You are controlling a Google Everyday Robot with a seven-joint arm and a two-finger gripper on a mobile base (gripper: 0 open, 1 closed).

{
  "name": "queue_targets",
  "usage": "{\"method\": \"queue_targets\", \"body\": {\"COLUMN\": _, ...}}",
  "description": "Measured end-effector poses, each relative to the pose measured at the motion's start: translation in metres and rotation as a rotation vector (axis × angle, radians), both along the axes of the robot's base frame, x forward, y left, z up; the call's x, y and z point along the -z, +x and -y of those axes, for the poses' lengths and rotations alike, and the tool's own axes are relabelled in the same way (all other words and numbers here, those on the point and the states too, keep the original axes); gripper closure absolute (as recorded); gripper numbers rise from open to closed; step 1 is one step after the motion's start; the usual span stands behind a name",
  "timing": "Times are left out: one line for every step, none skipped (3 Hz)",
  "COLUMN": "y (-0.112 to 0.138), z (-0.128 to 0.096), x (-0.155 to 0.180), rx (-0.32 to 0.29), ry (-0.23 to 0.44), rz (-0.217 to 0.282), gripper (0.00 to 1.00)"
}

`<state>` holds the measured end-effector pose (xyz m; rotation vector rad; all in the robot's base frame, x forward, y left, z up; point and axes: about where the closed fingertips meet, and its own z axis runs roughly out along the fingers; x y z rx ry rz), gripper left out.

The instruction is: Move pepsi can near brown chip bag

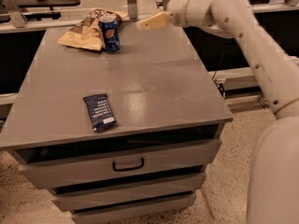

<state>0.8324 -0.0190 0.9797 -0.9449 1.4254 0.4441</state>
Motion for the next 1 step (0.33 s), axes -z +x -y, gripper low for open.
{"method": "queue_targets", "body": {"y": -0.0011, "z": 0.0193, "x": -0.0001, "rx": 0.023, "ry": -0.001, "rz": 0.001, "gripper": 0.00}}
